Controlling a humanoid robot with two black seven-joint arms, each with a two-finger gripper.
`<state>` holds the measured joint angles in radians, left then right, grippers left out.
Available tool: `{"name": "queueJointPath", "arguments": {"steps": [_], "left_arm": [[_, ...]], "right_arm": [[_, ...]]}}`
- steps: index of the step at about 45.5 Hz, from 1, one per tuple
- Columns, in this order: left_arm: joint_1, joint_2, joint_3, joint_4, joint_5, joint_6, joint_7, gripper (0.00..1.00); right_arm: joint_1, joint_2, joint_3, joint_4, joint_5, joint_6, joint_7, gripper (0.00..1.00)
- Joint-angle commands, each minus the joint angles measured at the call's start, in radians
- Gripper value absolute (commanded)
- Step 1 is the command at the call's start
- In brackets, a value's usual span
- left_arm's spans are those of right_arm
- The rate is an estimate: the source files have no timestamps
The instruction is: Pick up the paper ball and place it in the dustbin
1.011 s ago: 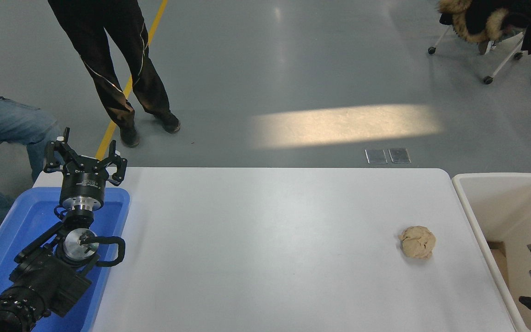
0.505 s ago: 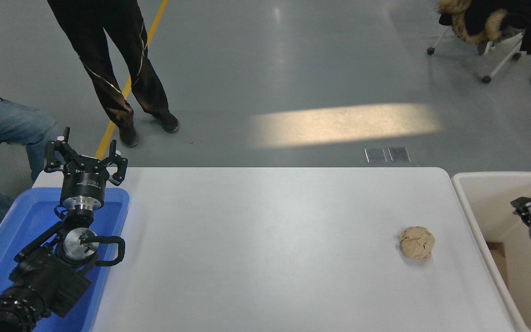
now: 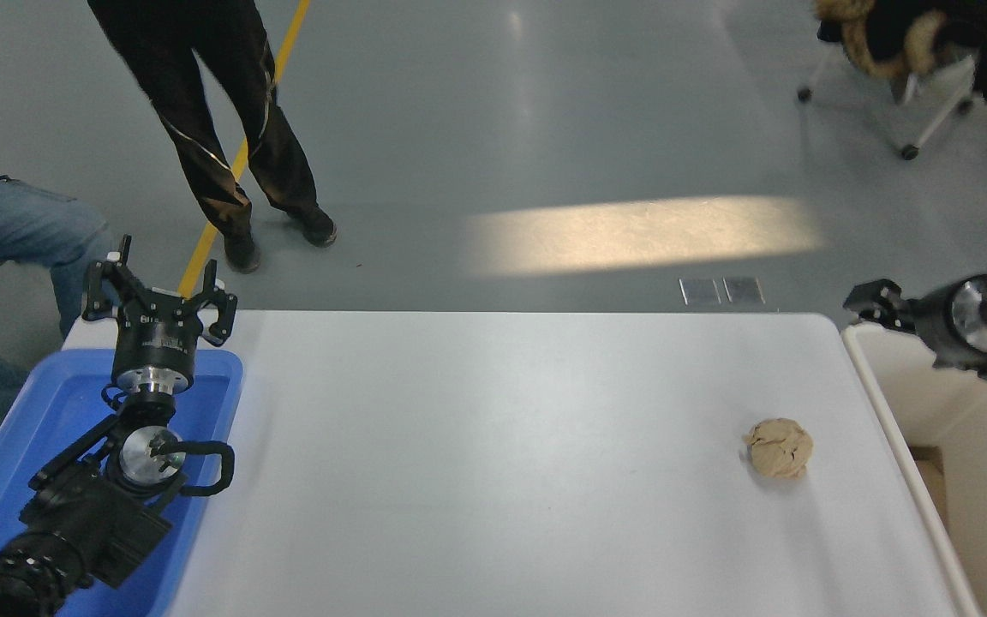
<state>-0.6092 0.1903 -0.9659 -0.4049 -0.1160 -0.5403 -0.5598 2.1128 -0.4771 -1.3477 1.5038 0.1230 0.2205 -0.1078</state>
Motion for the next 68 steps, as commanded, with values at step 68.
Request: {"name": "queueJointPath", "arguments": {"steps": [68], "left_arm": [[0.002,0.000,-0.001,0.000,-0.001,0.000,0.000,0.99]], "right_arm": [[-0.494,0.081,-0.021,-0.316,0.400,-0.027,0.030,1.00]]}}
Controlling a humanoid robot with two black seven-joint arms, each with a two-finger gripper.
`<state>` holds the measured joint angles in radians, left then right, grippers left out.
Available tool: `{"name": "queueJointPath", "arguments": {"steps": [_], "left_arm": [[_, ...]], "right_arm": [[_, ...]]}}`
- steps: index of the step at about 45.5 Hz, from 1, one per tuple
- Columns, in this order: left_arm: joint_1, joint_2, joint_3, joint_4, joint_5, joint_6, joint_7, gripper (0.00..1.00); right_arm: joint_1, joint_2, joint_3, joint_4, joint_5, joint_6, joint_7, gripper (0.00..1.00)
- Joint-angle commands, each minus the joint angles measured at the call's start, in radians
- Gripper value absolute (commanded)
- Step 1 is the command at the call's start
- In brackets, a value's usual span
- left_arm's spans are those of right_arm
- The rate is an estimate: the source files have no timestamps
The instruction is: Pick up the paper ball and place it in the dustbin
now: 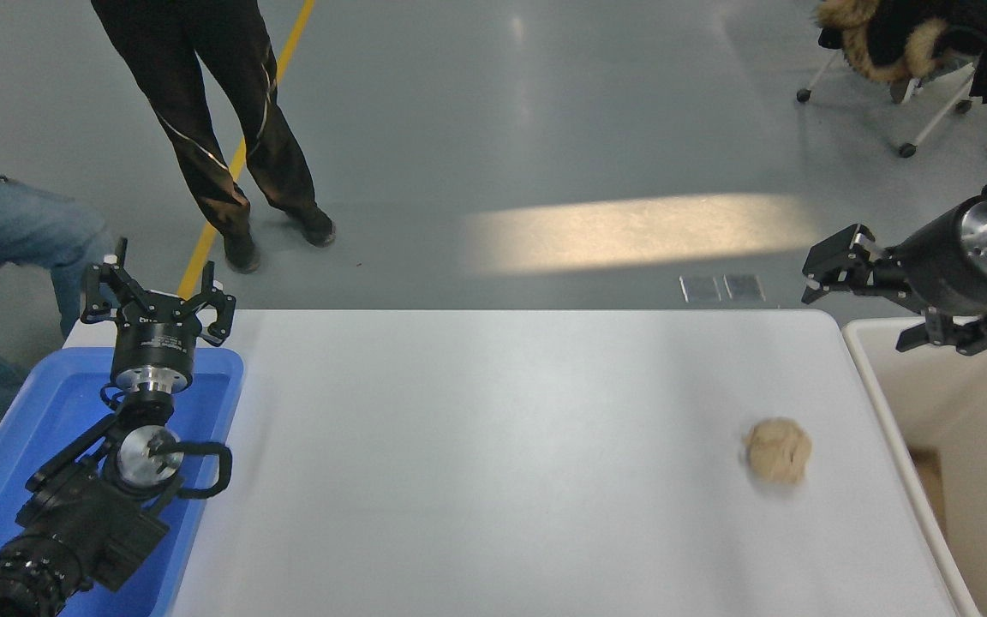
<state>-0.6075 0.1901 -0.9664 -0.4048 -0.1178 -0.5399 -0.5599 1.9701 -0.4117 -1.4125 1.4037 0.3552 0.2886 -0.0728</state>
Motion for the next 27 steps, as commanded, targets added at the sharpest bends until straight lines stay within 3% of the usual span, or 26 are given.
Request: {"name": "queueJointPath", "arguments": {"steps": [1,7,27], "left_arm": [[-0.001,0.000,0.000,0.000,0.001,0.000,0.000,0.99],[-0.001,0.000,0.000,0.000,0.001,0.000,0.000,0.99],[-0.001,0.000,0.000,0.000,0.000,0.000,0.000,0.99]], "right_arm": [[-0.373,0.017,0.052,-0.236,0.185,-0.095,-0.005,1.00],[-0.470,0.027,0.107,-0.324,0.254,-0.094,-0.033,1.00],[-0.726,0.152,0.270,-0.572,0.307,-0.095,-0.111,0.98]]}}
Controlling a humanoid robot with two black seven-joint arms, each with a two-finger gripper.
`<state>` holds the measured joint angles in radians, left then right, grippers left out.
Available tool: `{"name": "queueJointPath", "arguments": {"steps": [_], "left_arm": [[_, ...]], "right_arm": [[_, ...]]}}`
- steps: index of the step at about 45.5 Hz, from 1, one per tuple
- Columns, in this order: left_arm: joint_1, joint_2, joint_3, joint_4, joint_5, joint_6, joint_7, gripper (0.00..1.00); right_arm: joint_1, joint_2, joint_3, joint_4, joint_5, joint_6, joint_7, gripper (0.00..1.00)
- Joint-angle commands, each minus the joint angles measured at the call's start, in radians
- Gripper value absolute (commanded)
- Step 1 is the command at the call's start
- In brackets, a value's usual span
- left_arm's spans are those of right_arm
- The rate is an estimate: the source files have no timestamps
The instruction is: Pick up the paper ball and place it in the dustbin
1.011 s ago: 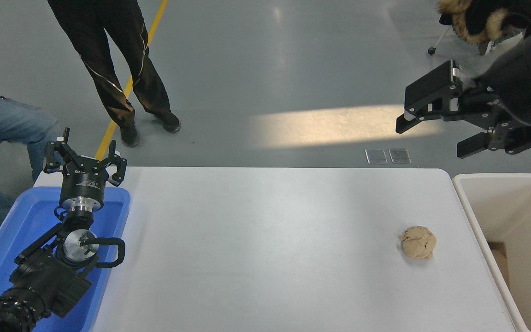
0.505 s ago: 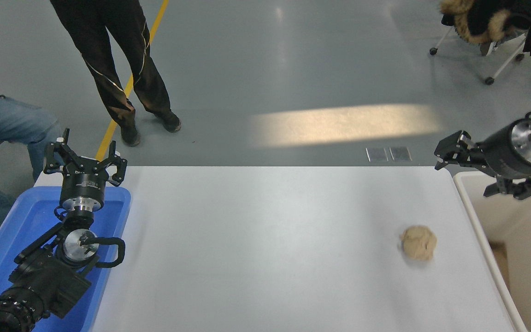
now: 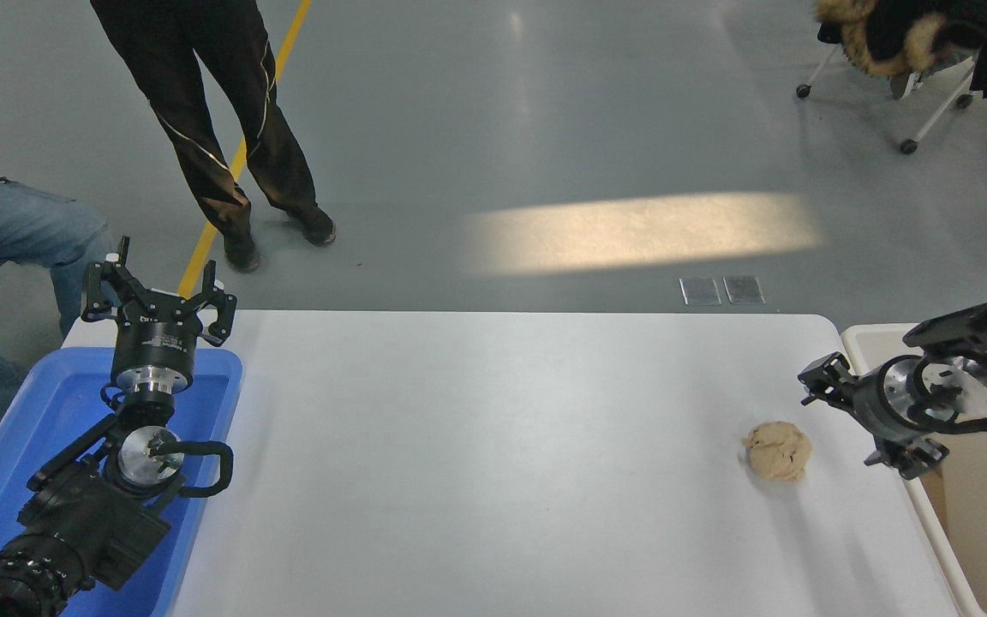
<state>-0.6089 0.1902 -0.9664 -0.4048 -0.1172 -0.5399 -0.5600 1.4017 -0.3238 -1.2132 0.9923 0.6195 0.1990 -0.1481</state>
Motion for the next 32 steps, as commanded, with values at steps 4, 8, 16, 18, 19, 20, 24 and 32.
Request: {"name": "queueJointPath", "arguments": {"steps": [4,8,16,18,19,20,24,32], "left_arm": [[0.000,0.000,0.000,0.000,0.001,0.000,0.000,0.99],[0.000,0.000,0.000,0.000,-0.001,0.000,0.000,0.99],[0.000,0.000,0.000,0.000,0.001,0.000,-0.001,0.99],[0.000,0.000,0.000,0.000,0.001,0.000,-0.001,0.99],[0.000,0.000,0.000,0.001,0.001,0.000,0.000,0.99],[0.000,0.000,0.000,0.000,0.001,0.000,0.000,0.99],[0.000,0.000,0.000,0.000,0.001,0.000,0.000,0.99],[0.000,0.000,0.000,0.000,0.001,0.000,0.000,0.99]], "right_arm": [[-0.196,0.078,0.084,-0.227,0.042,-0.006,-0.048,0.98],[-0.210,0.081,0.101,-0.264,0.040,-0.004,-0.064,0.98],[-0.207,0.080,0.130,-0.290,0.042,-0.004,-0.091,0.98],[-0.207,0.080,0.139,-0.293,0.042,-0.004,-0.096,0.98],[-0.205,0.080,0.146,-0.293,0.042,-0.004,-0.097,0.98],[-0.207,0.081,0.153,-0.294,0.042,-0.001,-0.097,0.98],[-0.211,0.086,0.178,-0.322,0.040,-0.004,-0.105,0.98],[-0.244,0.118,0.181,-0.385,0.022,-0.001,-0.123,0.91]]}}
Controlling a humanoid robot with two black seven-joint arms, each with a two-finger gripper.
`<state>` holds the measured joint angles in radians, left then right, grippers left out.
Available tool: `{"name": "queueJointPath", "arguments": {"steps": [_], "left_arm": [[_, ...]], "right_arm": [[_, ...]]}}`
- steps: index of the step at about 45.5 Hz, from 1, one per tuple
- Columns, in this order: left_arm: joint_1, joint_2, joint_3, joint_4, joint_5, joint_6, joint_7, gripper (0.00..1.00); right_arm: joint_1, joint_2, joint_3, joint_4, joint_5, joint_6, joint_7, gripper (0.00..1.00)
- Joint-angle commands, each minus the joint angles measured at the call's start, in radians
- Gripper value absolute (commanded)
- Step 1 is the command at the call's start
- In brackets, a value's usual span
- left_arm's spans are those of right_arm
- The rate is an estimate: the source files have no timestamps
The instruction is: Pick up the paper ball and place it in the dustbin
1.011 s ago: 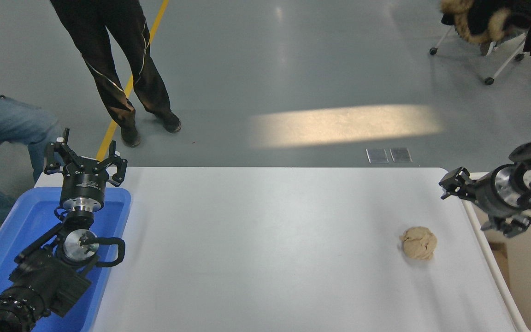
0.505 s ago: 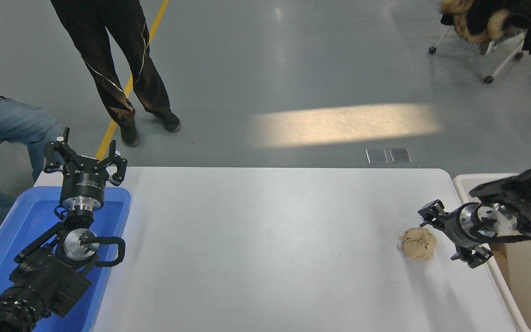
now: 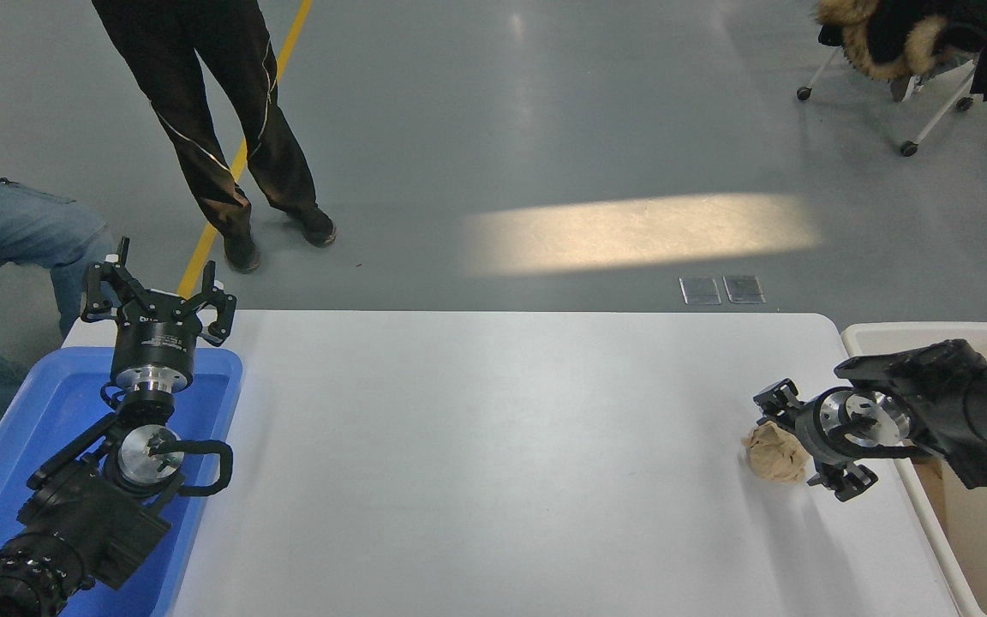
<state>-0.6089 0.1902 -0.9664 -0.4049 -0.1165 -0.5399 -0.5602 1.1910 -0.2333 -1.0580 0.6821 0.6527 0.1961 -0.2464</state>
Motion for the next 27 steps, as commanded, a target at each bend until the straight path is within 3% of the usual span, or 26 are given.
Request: {"name": "queueJointPath", "arguments": {"steps": [1,16,21,25,27], "left_arm": [[0.000,0.000,0.000,0.000,0.000,0.000,0.000,0.99],[0.000,0.000,0.000,0.000,0.000,0.000,0.000,0.99],[0.000,0.000,0.000,0.000,0.000,0.000,0.000,0.99],[-0.002,0.000,0.000,0.001,0.000,0.000,0.000,0.99],[-0.002,0.000,0.000,0.000,0.000,0.000,0.000,0.99]], "right_arm": [[-0.034,0.028,0.026,-0.078,-0.012,0.002,-0.025,0.90],[-0.056,0.057,0.029,-0.082,-0.127,-0.001,-0.034,0.85],[-0.057,0.060,0.047,-0.082,-0.134,0.006,-0.047,0.53],[-0.056,0.061,0.050,-0.078,-0.128,0.016,-0.054,0.00],[-0.056,0.061,0.056,-0.079,-0.124,0.016,-0.056,0.00]]}}
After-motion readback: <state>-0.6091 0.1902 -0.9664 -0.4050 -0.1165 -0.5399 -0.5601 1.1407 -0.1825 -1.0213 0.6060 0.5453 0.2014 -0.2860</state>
